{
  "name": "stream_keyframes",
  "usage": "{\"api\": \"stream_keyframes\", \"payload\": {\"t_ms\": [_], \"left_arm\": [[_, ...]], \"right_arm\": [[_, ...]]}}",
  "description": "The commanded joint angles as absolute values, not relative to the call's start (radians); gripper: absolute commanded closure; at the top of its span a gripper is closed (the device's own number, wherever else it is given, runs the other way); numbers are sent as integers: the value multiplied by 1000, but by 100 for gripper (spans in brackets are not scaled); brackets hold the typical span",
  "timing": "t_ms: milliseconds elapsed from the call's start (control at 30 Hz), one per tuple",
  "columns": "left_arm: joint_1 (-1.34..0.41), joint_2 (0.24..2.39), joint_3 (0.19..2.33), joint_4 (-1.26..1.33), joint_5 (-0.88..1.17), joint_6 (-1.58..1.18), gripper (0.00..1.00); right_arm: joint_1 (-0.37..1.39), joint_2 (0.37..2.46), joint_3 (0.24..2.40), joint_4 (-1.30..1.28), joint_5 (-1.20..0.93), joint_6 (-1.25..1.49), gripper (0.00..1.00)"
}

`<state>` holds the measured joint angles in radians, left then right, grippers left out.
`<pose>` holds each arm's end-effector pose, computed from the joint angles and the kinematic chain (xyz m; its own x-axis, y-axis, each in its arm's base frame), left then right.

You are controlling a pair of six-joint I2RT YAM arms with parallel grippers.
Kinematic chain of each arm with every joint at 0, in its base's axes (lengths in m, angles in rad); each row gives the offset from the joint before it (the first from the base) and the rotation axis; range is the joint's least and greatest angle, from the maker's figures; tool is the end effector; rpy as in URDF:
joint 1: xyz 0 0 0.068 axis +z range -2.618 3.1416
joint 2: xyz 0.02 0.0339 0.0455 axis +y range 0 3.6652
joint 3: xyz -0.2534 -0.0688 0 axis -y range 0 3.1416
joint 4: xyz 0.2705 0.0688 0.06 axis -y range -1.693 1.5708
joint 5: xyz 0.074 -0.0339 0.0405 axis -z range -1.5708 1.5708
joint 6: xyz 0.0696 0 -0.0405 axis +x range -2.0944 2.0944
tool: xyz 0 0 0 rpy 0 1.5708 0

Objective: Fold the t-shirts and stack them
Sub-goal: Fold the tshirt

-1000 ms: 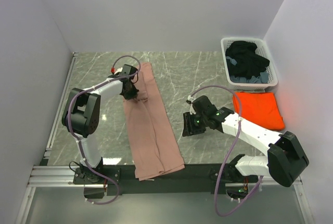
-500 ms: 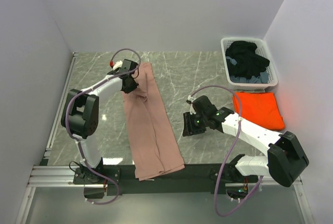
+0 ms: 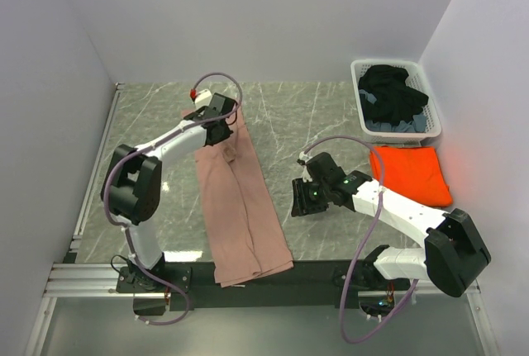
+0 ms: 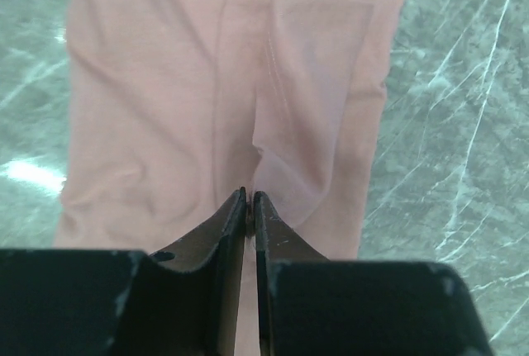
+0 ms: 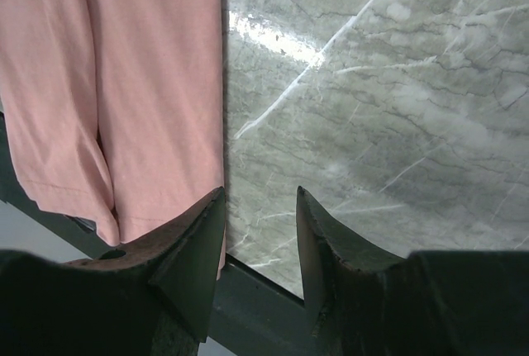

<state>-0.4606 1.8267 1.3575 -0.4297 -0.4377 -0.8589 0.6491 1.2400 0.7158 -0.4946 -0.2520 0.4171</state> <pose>0.4053 -0.1682 0.1826 -0.5839 -0.4758 -0.6578 -0.4222 0.8700 -0.2546 0.2094 0.1807 0.1493 -0.8995 -0.1901 -0.3934 -0.3556 0.8416 0.4065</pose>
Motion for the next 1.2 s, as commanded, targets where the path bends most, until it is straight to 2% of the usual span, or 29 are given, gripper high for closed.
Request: {"api": "stream_keyframes", "payload": {"t_ms": [0, 700, 900, 1167], "left_arm": [[-485, 1888, 1414, -420, -407, -844, 85], [-538, 1925, 1377, -503, -350, -927, 81], [-555, 1942, 1396, -512, -314, -920, 70], [-529, 1849, 1440, -525, -316, -884, 55]], "right_arm": [[640, 1203, 715, -488, -232, 403, 53], [635, 1210, 706, -479, -233, 399, 53], [634, 1210, 701, -472, -233, 397, 53], [618, 1235, 784, -419, -265, 376, 53]]}}
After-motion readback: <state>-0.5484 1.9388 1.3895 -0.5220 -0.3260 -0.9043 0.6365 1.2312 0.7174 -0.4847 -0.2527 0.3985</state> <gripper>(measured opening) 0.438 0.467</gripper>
